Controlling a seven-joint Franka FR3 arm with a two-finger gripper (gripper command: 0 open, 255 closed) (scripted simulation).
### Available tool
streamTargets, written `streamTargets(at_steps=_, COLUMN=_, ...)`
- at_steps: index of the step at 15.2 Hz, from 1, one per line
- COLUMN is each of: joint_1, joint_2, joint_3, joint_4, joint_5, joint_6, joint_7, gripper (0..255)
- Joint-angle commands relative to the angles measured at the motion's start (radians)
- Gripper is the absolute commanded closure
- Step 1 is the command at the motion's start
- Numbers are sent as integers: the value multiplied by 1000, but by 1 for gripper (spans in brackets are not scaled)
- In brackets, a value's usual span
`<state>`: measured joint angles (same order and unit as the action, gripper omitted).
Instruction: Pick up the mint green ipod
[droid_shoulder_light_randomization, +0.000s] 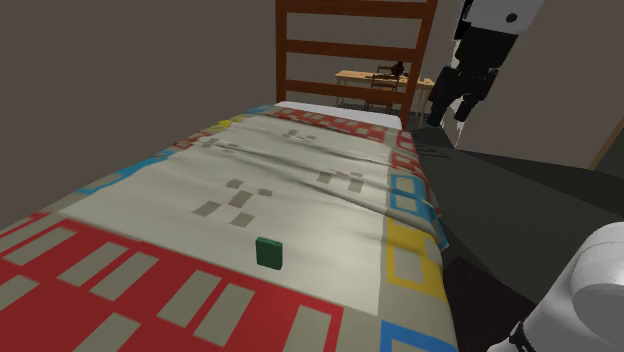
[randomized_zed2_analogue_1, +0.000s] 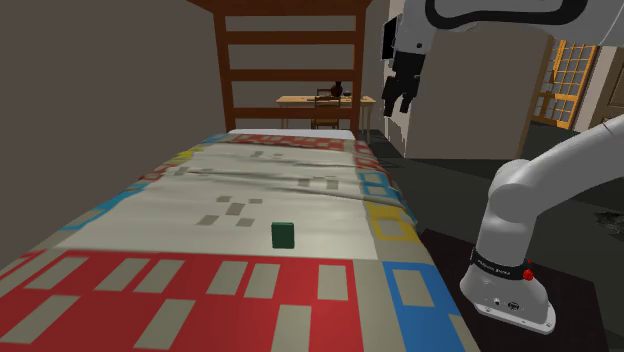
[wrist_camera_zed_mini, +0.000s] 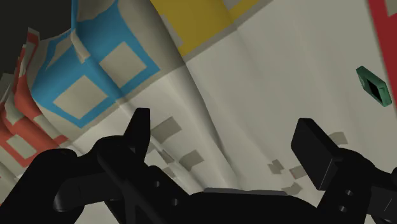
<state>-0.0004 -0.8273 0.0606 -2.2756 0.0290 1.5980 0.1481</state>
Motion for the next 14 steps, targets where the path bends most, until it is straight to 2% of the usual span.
streamTargets(at_steps=1, joint_1=0, joint_2=0, joint_3=0, joint_4=0, joint_5=0, joint_6=0, joint_7=0, gripper=0)
streamTargets(at_steps=8, joint_1=13, joint_2=89, joint_3=145, joint_4=-64, joint_5=80, joint_6=129, joint_7=183, gripper=0)
streamTargets(at_steps=14, joint_1=15, joint_2=221, joint_3=272, joint_4=-66, joint_5=128, joint_6=247, joint_7=341, gripper=0)
